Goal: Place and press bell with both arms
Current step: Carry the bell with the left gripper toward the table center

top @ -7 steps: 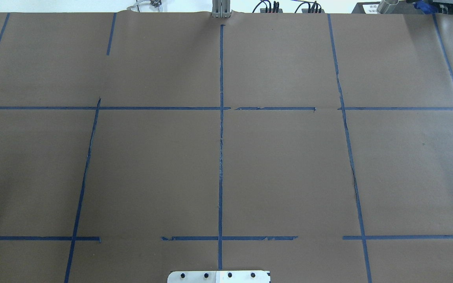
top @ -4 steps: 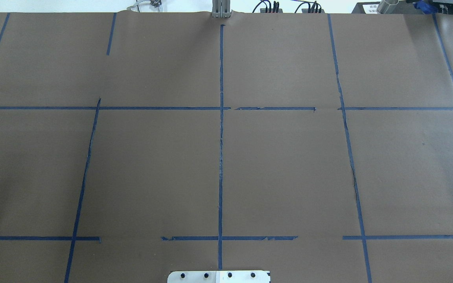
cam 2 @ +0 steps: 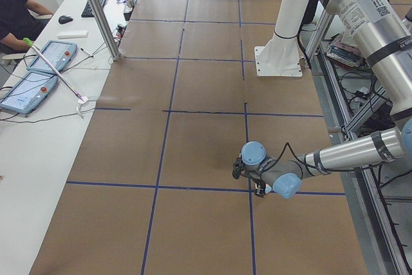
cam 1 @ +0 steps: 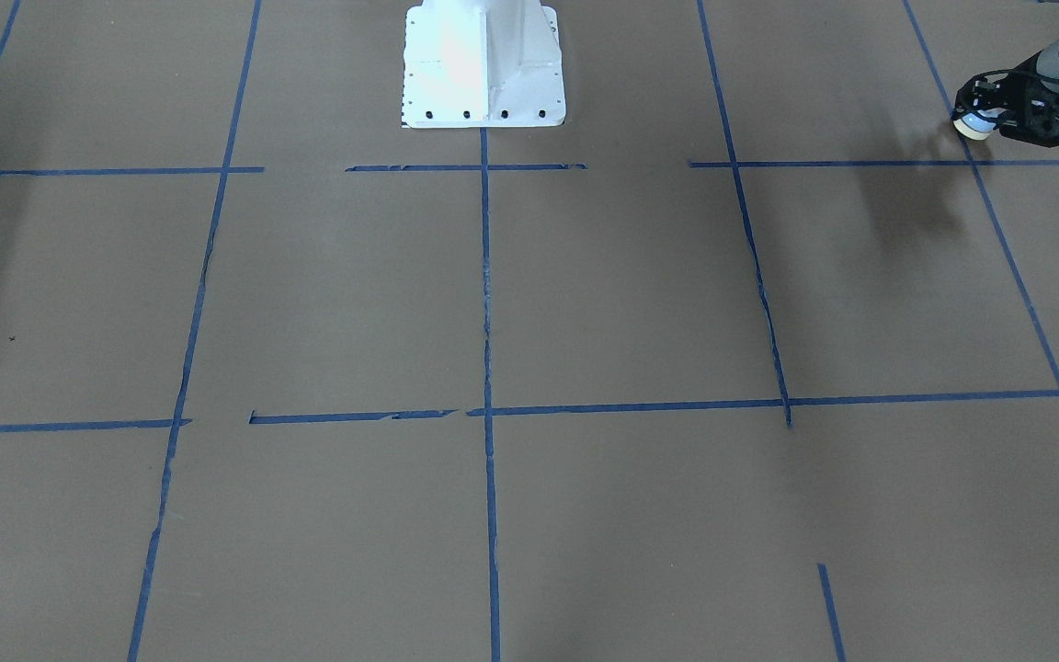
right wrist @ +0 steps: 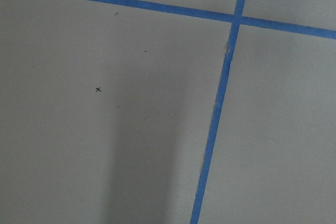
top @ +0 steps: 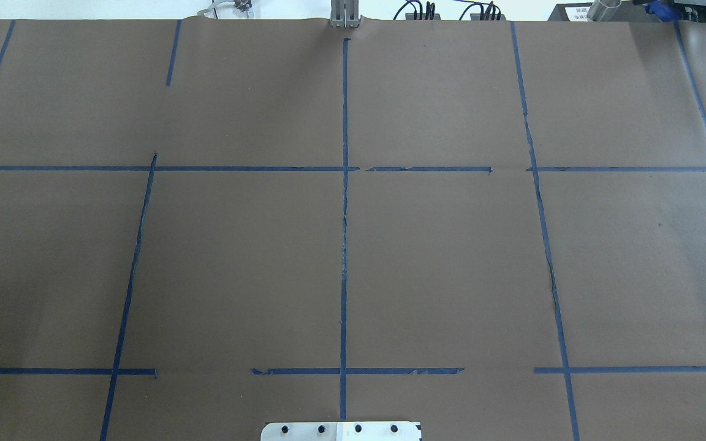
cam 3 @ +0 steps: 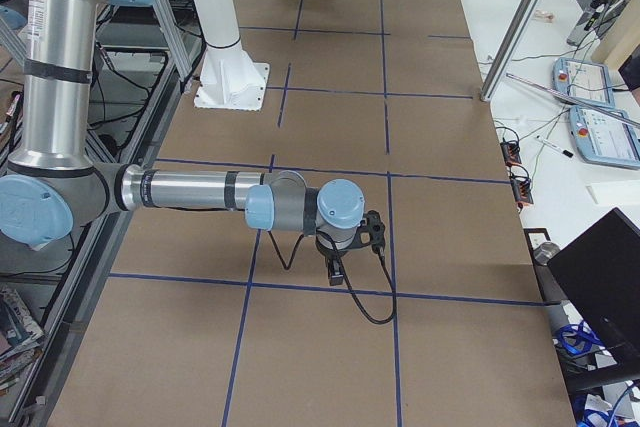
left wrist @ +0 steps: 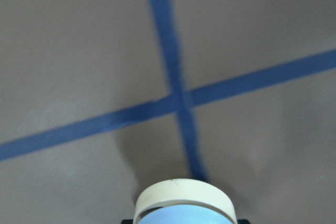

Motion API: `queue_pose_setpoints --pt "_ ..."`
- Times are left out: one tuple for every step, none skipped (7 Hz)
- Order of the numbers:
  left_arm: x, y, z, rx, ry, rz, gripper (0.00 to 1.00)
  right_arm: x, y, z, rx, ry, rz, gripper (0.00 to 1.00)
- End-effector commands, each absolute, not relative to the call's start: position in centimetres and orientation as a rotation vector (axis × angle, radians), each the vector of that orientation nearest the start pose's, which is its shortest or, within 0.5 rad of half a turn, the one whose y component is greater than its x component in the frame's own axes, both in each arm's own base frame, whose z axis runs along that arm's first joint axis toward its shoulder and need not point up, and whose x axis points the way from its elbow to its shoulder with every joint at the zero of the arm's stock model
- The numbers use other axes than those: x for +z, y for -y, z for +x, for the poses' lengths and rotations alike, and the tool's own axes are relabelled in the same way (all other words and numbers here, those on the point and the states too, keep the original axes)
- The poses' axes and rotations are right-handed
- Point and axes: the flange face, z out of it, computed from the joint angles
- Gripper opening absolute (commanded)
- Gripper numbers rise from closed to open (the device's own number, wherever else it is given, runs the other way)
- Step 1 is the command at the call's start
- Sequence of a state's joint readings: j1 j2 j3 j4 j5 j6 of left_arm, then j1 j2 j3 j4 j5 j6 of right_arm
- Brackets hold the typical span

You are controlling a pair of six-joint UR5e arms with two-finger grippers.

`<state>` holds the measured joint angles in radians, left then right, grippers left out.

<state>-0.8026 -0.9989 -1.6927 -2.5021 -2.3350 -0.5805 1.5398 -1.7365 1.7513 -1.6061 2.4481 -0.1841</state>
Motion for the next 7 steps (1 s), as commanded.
queue_pose_setpoints --pt "59.7 27.5 16.9 0.244 -1.027 -0.005 0.09 64.1 42.2 4.3 -0.193 0.879 0.048 1.0" --pt "56.0 30.8 20.3 0.195 -1.091 0.014 0.09 64.1 42.3 4.3 -0.194 0.879 0.05 1.0" --pt "51.8 34.7 24.0 0.167 -1.127 0.02 0.09 64.0 42.4 4.3 -0.195 0.879 0.051 1.0" --pt "44.8 39.9 28.9 0.135 -1.122 -0.001 0.09 63.9 42.5 4.3 -0.195 0.879 0.052 1.0" --pt "39.1 43.2 32.3 0.115 -1.094 -0.027 0.1 63.9 42.5 4.3 -0.194 0.879 0.052 1.0" --pt "32.1 46.3 37.4 0.104 -1.059 -0.073 0.1 64.0 42.5 4.2 -0.194 0.879 0.048 1.0" --pt "27.9 47.9 41.9 0.103 -1.015 -0.079 0.1 64.0 42.5 4.1 -0.196 0.879 0.048 1.0"
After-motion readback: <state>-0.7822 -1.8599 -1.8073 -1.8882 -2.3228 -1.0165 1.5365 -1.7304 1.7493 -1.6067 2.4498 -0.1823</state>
